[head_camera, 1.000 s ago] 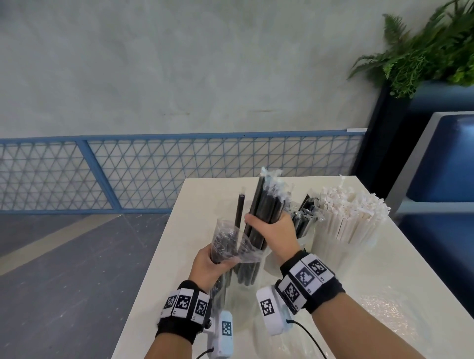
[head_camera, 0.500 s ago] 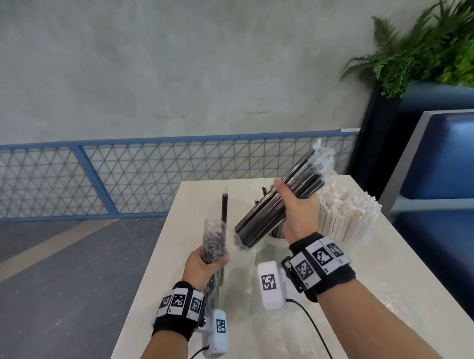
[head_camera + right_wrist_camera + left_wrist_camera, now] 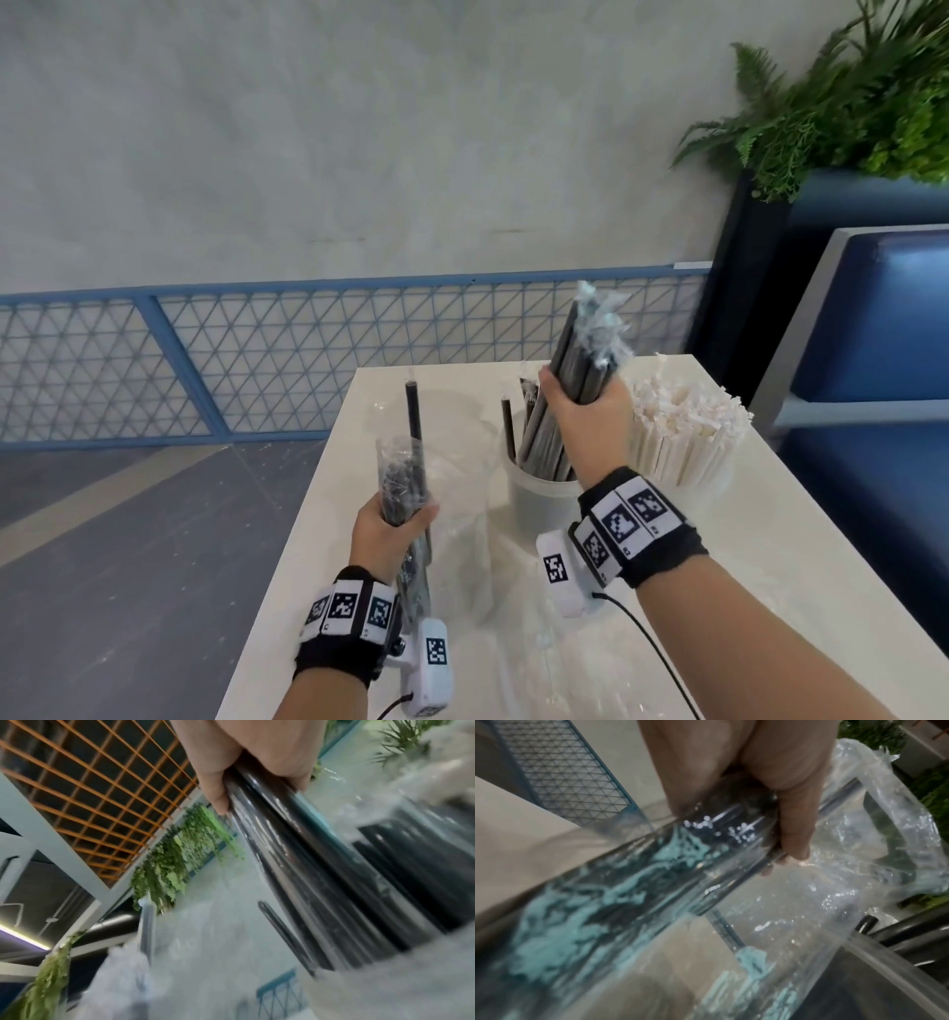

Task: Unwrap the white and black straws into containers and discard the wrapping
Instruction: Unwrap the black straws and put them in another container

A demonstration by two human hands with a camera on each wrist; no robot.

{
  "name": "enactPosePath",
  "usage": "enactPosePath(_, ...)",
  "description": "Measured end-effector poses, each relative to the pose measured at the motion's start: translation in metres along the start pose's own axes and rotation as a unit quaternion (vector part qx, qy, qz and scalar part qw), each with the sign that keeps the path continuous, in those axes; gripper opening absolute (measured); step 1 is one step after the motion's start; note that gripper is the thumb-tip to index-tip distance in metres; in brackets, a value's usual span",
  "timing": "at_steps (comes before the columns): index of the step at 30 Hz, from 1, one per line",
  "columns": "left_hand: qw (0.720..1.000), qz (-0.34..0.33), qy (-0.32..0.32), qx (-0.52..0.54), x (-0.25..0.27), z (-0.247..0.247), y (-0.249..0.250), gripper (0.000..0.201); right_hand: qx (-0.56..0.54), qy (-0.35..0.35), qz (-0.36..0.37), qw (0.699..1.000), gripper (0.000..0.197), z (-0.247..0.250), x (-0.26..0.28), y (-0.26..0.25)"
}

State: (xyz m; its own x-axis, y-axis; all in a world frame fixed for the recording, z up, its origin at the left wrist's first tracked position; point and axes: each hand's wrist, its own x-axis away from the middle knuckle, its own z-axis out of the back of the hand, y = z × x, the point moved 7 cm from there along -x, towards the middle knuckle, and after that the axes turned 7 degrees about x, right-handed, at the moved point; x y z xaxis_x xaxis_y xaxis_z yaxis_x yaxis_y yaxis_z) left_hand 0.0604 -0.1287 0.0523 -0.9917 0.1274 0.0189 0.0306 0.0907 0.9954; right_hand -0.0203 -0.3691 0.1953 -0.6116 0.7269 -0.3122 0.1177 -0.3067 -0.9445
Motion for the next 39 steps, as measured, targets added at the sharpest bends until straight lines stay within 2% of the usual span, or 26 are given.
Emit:
enactPosePath(4, 1.0, -0.008, -0.011, 0.011, 0.0, -0.003, -0.001, 0.017, 0.063, -0.051, -0.056, 0.995, 0.028, -0.014, 0.004, 0.035)
enactPosePath(8, 1.0, -0.01, -0.015, 0.018, -0.002, -0.004, -0.001, 0.021, 0.127, -0.096, -0.078, 0.984, 0.04, -0.025, 0.001, 0.056)
enactPosePath(11, 0.999, -0.01, -0.026, 0.031, 0.0, -0.007, 0.0, 0.018, 0.151, -0.087, -0.086, 0.981, 0.049, -0.023, 0.003, 0.06)
enactPosePath(13, 0.999, -0.007, -0.032, 0.041, 0.0, -0.008, 0.0, 0.019, 0.111, -0.04, -0.02, 0.993, 0.061, -0.016, 0.006, 0.036)
enactPosePath(14, 0.999, -0.006, -0.035, 0.039, 0.0, -0.008, 0.0, 0.019, 0.088, -0.009, 0.048, 0.995, 0.065, -0.011, 0.007, 0.015)
enactPosePath(16, 0.999, -0.006, -0.038, 0.029, -0.001, -0.009, -0.002, 0.019, 0.101, 0.038, 0.2, 0.974, 0.068, -0.006, 0.008, -0.022)
enactPosePath(18, 0.999, -0.006, -0.038, 0.023, -0.001, -0.009, -0.004, 0.019, 0.179, 0.025, 0.288, 0.94, 0.06, -0.016, 0.003, -0.043)
enactPosePath(20, 0.999, -0.005, -0.041, 0.023, 0.0, -0.011, -0.005, 0.02, 0.278, -0.043, 0.316, 0.906, 0.04, -0.035, -0.008, -0.041)
enactPosePath(21, 0.999, -0.005, -0.043, 0.023, 0.0, -0.012, -0.006, 0.021, 0.311, -0.082, 0.306, 0.896, 0.032, -0.043, -0.013, -0.031)
enactPosePath(24, 0.999, -0.006, -0.047, 0.02, -0.001, -0.012, -0.008, 0.021, 0.326, -0.169, 0.207, 0.907, 0.025, -0.05, -0.016, 0.012)
enactPosePath(26, 0.999, -0.005, -0.048, 0.02, -0.001, -0.013, -0.007, 0.021, 0.369, -0.215, 0.184, 0.885, 0.027, -0.055, -0.004, 0.036)
enactPosePath(28, 0.999, -0.003, -0.05, 0.02, -0.001, -0.013, -0.008, 0.021, 0.385, -0.244, 0.193, 0.869, 0.028, -0.061, 0.011, 0.048)
enactPosePath(30, 0.999, -0.002, -0.049, 0.019, 0.0, -0.013, -0.008, 0.021, 0.352, -0.187, 0.222, 0.89, 0.028, -0.055, 0.017, 0.038)
enactPosePath(32, 0.999, -0.002, -0.047, 0.017, 0.001, -0.012, -0.007, 0.021, 0.274, -0.092, 0.29, 0.912, 0.027, -0.039, 0.026, 0.01)
enactPosePath(33, 0.999, -0.003, -0.047, 0.016, 0.0, -0.011, -0.007, 0.021, 0.225, -0.079, 0.319, 0.917, 0.023, -0.034, 0.034, -0.003)
enactPosePath(34, 0.999, -0.003, -0.048, 0.016, 0.001, -0.011, -0.007, 0.021, 0.19, -0.1, 0.334, 0.918, 0.02, -0.035, 0.043, -0.011)
enactPosePath(36, 0.999, -0.005, -0.049, 0.01, 0.002, -0.011, -0.006, 0.02, 0.186, -0.189, 0.32, 0.909, 0.016, -0.05, 0.06, -0.013)
enactPosePath(39, 0.998, -0.001, -0.061, -0.005, 0.002, -0.015, -0.007, 0.02, 0.249, -0.318, 0.221, 0.888, 0.017, -0.076, 0.07, 0.018)
